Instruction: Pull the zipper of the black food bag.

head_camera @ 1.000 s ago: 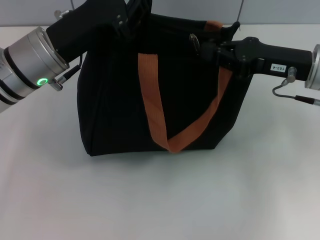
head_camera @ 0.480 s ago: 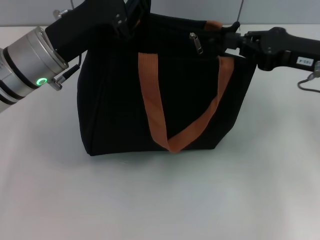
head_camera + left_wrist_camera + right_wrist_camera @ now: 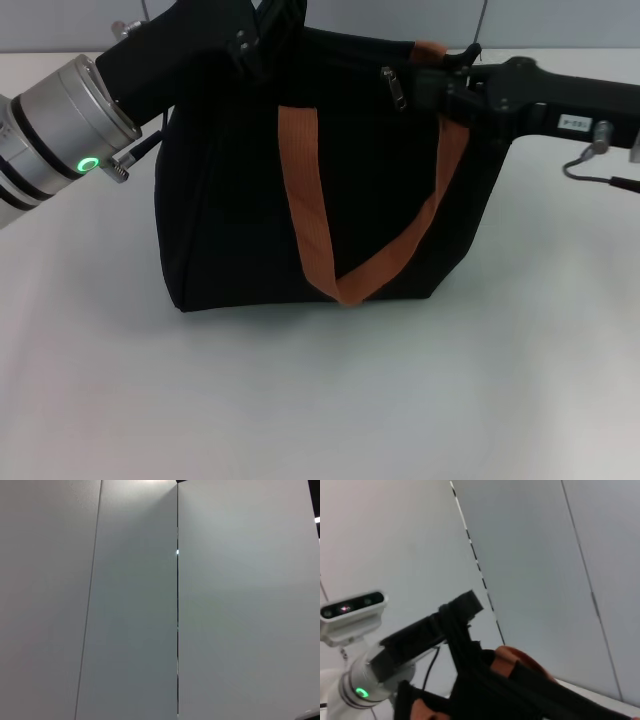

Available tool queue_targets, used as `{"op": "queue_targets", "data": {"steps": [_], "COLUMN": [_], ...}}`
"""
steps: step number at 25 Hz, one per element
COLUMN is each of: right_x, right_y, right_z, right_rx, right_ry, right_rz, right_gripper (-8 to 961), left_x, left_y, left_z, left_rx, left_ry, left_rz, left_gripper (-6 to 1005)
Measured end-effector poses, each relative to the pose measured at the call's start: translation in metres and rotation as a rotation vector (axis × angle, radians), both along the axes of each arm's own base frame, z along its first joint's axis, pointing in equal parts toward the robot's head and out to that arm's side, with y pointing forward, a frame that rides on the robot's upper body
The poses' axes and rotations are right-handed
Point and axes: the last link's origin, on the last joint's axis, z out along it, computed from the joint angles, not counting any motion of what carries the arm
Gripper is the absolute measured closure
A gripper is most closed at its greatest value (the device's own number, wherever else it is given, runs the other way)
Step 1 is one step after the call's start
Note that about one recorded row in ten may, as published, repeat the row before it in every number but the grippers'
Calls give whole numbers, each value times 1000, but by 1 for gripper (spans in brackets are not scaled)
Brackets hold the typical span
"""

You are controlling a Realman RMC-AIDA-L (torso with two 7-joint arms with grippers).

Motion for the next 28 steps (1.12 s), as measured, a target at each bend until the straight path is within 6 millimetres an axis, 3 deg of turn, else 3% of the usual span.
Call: {"op": "queue_targets", "data": {"steps": [4,9,16,22,28], "right_x": [-5,-11,-14,-8,-2], "right_y": [7,11,7,3,-2], "right_z": [-10,-19,-24,-19,-14], "right_rx": [-7,-12,-29,-14,5], "right_ry": [-28,-59,-76,-74,-72], "right_rz": [-5,4,27,16,4], "right_gripper": [851,676,683,889,955], "left_x": [1,3,4,4,4], "left_y": [0,0,-1,-2,-2], "left_z": [0,0,1,1,2], "left_rx": [-2,-5,-6,-6,-3], "left_ry": [1,-2,-8,-12,-15], "left_rz": [-5,-13,-24,-29,-28], "left_gripper": [975,974,974,974,974]}}
